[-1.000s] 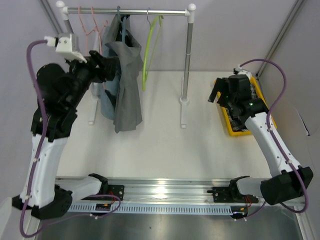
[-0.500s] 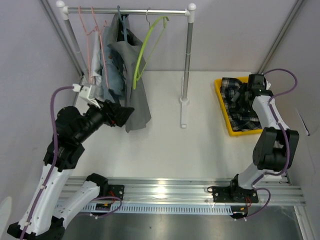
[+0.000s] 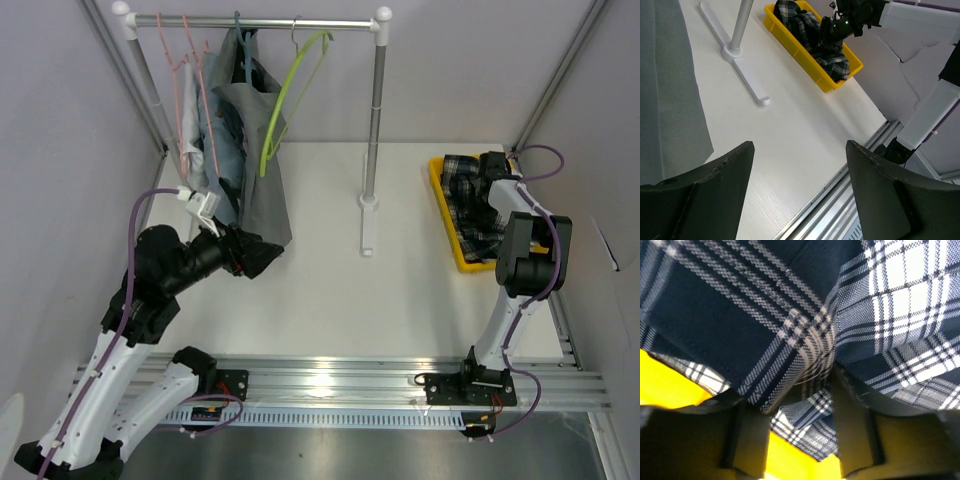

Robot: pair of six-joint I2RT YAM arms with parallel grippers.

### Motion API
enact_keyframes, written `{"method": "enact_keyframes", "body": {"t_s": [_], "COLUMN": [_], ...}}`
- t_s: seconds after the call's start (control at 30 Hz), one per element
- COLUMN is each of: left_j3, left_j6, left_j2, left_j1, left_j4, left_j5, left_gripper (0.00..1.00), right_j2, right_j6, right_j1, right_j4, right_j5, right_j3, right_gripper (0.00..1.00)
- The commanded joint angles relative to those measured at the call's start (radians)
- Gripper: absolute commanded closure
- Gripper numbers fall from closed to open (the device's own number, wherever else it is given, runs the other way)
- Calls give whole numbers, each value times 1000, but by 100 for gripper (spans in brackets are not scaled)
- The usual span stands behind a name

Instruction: Place the skirt on the hanger

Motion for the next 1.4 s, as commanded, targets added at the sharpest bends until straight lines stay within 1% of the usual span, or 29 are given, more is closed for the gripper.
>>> {"method": "enact_keyframes", "body": {"t_s": [0.0,0.03,0.07,0.13,0.3,0.33,0.47,0.5,0.57,0.63,0.73,0.8,0.83,0.87,0.93,1.0,1.1,1.17,1.2,1.3,1.37], "left_j3": [-23,-28,-34,-43,-63,-63,-65,-68,-71,-72,-85,-100,-109,-123,-152,-177,-184,-189,-186,-181,-174], "left_j6": [13,13,13,16,16,16,14,14,14,14,16,22,25,27,17,5,-22,-45,-52,-75,-98], "left_j2": [-1,1,3,10,45,58,84,88,104,115,130,136,138,135,134,147,180,213,225,268,300], "left_j1": [-7,-9,-7,-9,-12,-15,-19,-21,-25,-28,-39,-48,-62,-73,-113,-142,-226,-258,-292,-337,-349], "left_j4": [22,25,31,38,83,89,120,124,138,146,169,195,212,257,342,390,478,548,564,623,670], "left_j5": [38,41,47,49,69,69,79,81,90,101,110,124,134,138,115,81,14,-16,-58,-163,-192], "left_gripper": [21,21,21,21,22,23,23,23,23,23,23,23,23,22,21,21,21,20,20,20,19], "right_j2": [-25,-41,-59,-134,-297,-345,-458,-476,-519,-536,-568,-591,-597,-601,-599,-602,-625,-630,-631,-640,-653], "right_j6": [-8,-12,-17,-25,-34,-35,-42,-46,-55,-63,-77,-83,-91,-92,-101,-103,-108,-106,-108,-109,-111], "right_j1": [2,1,1,1,10,14,47,71,102,151,211,244,283,304,367,404,464,505,521,577,614], "right_j4": [4,-5,-19,-30,-108,-125,-186,-195,-214,-224,-218,-198,-192,-192,-203,-208,-191,-189,-188,-191,-185], "right_j5": [33,39,46,62,60,62,59,65,74,67,36,16,10,13,34,45,59,53,53,66,82], "right_j3": [81,99,109,124,228,250,353,406,463,555,645,672,682,710,738,756,750,750,750,739,727], "right_gripper": [74,82,92,100,100,100,100,100,100,100,100,100,100,100,100,100,100,100,100,100,100]}}
